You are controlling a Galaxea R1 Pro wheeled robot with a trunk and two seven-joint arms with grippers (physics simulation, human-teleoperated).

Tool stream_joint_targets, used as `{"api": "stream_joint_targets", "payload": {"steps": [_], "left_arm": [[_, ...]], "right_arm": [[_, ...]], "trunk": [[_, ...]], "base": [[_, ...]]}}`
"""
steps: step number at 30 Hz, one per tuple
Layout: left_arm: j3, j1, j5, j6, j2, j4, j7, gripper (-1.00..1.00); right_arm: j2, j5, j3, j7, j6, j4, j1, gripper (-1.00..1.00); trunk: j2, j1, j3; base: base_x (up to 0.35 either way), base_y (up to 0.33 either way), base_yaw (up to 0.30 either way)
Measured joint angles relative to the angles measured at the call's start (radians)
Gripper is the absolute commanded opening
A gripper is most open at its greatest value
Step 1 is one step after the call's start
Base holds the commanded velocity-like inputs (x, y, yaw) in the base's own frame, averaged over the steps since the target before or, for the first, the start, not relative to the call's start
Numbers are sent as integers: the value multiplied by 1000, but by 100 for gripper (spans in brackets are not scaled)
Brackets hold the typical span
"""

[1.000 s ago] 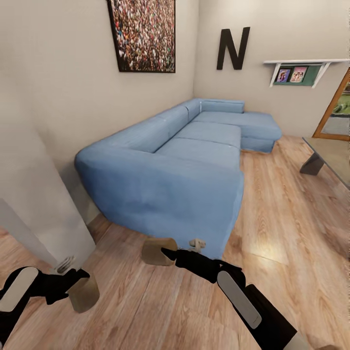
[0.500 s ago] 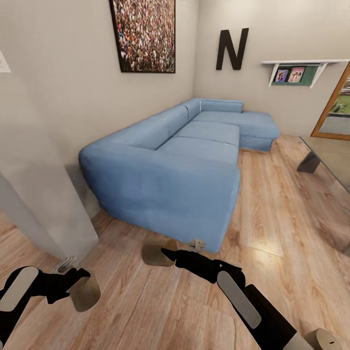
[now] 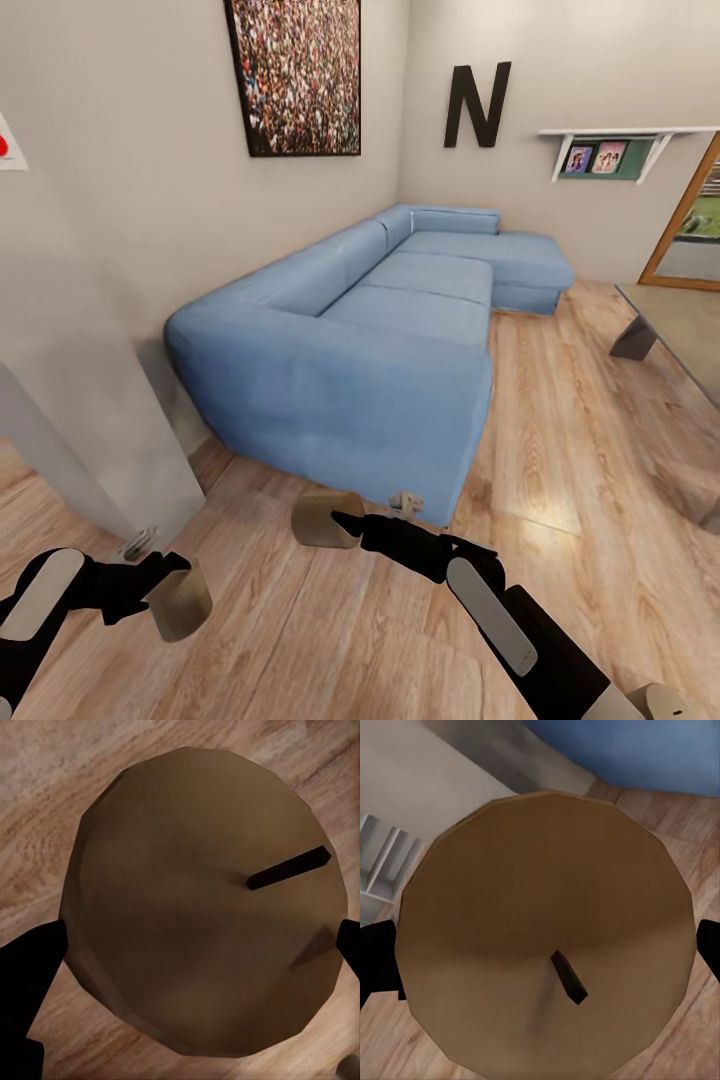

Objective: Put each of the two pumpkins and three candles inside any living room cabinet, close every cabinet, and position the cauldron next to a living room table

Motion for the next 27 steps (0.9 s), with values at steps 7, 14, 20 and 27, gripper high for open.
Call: {"api": "stream_joint_targets", "payload": {"steps": [7, 14, 20, 27], "left_arm": [[0, 0, -1, 0, -1, 0, 0, -100], [0, 0, -1, 0, -2, 0, 0, -100], [0, 0, 0, 0, -2, 0, 0, -100], [0, 0, 1, 0, -6, 0, 0, -100]], "right_arm": [[-2, 0, 0, 0, 0, 2, 0, -100], [-2, -1, 0, 0, 0, 1, 0, -100], [-3, -11, 0, 0, 0, 1, 0, -100], [-2, -40, -2, -1, 3, 6, 0, -100]], "trunk": [[0, 0, 0], [0, 0, 0], [0, 0, 0], [35, -19, 16]], "base": [[0, 0, 0], [0, 0, 0], [0, 0, 0], [0, 0, -142]]}}
